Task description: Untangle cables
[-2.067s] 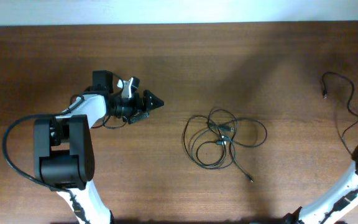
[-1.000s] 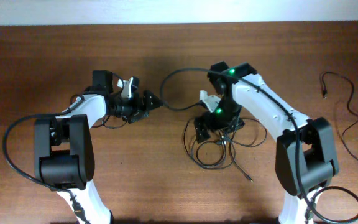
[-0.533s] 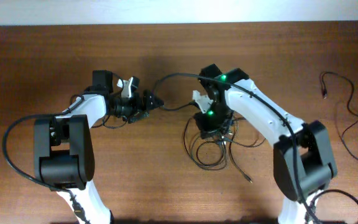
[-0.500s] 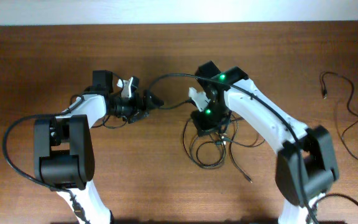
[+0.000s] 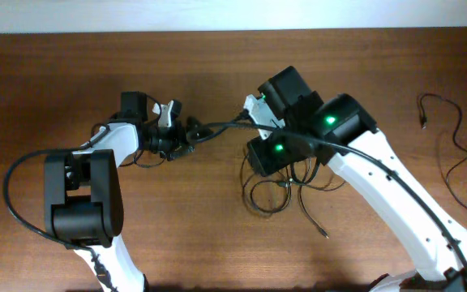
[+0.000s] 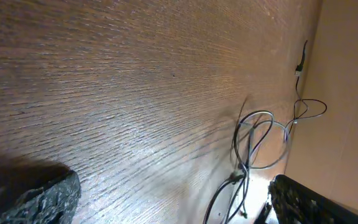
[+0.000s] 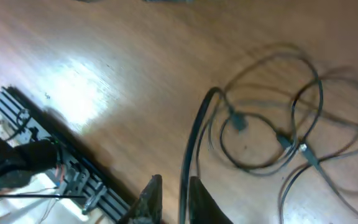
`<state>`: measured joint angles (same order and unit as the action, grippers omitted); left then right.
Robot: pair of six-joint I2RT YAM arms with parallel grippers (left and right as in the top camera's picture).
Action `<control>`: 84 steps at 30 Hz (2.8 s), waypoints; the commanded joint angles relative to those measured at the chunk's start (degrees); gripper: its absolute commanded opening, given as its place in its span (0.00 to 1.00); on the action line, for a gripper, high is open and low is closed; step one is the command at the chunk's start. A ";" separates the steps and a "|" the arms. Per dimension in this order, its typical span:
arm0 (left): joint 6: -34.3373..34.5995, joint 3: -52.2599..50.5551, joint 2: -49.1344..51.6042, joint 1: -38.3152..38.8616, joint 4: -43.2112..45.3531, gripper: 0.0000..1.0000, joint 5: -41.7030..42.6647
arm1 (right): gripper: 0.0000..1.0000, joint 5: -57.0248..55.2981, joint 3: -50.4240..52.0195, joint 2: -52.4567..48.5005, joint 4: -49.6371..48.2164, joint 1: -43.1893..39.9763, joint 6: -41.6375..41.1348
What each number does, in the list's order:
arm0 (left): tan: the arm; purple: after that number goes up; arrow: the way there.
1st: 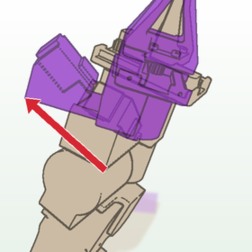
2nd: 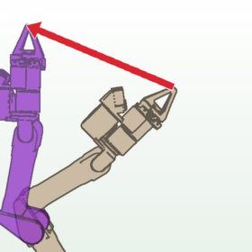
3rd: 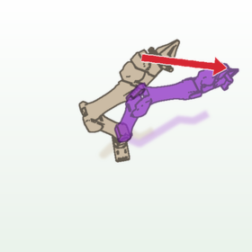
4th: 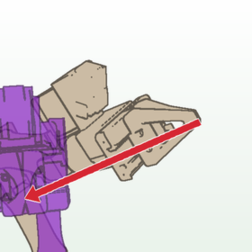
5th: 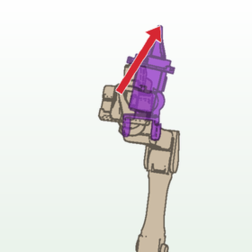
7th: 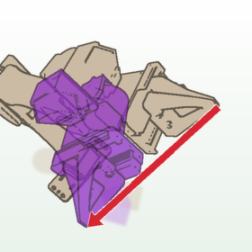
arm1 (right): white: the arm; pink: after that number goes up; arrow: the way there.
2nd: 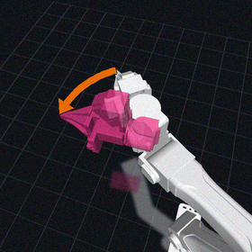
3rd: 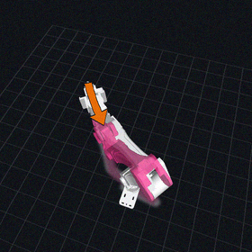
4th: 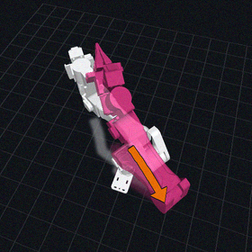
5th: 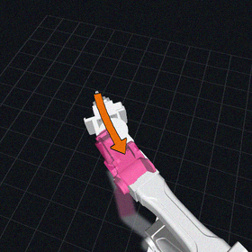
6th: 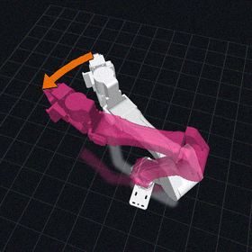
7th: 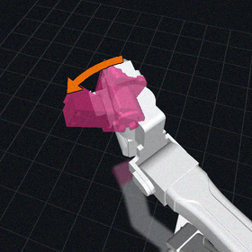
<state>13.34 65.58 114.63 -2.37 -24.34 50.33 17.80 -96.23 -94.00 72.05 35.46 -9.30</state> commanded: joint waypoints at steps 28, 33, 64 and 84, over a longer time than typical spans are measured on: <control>4.52 7.28 -20.00 17.73 -19.76 0.00 -33.68 | 0.99 -17.90 19.21 -2.38 -9.01 -36.72 -10.91; 6.82 8.31 -19.82 31.58 -27.52 0.79 -38.80 | 0.99 -17.88 19.21 -2.38 -9.01 -37.03 -10.91; 32.33 5.25 -13.99 46.66 -22.18 0.72 -48.48 | 0.98 -17.88 19.21 -2.38 -9.01 -37.05 -10.91; 25.62 19.32 -13.99 24.00 -35.10 0.62 -50.80 | 0.99 -17.90 19.21 -2.38 -9.01 -37.03 -10.91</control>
<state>40.29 81.49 100.53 22.31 -56.88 -0.89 0.86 -77.34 -97.17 62.98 -1.63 -19.73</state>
